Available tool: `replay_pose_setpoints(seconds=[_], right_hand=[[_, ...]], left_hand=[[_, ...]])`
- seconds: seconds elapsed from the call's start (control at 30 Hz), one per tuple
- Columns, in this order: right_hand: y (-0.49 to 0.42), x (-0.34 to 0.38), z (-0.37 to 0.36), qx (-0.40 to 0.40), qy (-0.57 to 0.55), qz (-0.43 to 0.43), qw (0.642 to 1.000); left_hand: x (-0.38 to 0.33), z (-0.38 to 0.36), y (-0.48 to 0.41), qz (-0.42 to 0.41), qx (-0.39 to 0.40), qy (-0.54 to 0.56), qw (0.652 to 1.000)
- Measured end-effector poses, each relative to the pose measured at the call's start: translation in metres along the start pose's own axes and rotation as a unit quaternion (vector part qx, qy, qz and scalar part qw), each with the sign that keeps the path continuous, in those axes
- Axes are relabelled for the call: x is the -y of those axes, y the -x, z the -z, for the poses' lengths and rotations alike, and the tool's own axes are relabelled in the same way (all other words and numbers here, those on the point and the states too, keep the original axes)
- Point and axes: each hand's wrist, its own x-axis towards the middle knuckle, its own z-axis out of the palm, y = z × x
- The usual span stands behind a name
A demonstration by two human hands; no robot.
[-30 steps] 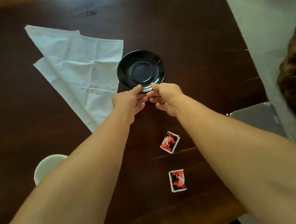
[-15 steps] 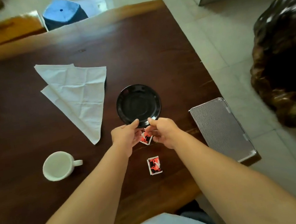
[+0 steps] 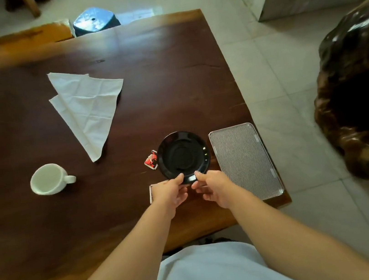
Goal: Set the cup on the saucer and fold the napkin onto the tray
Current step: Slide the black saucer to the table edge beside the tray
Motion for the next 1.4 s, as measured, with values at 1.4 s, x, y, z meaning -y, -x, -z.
replay_pose_setpoints(seconds=[1.4], right_hand=[[-0.070,-0.043,0.041,-0.028,-0.009,-0.163,0.986]], left_hand=[[0.078,-0.052,-0.076,0.104,-0.067,0.013,0.992]])
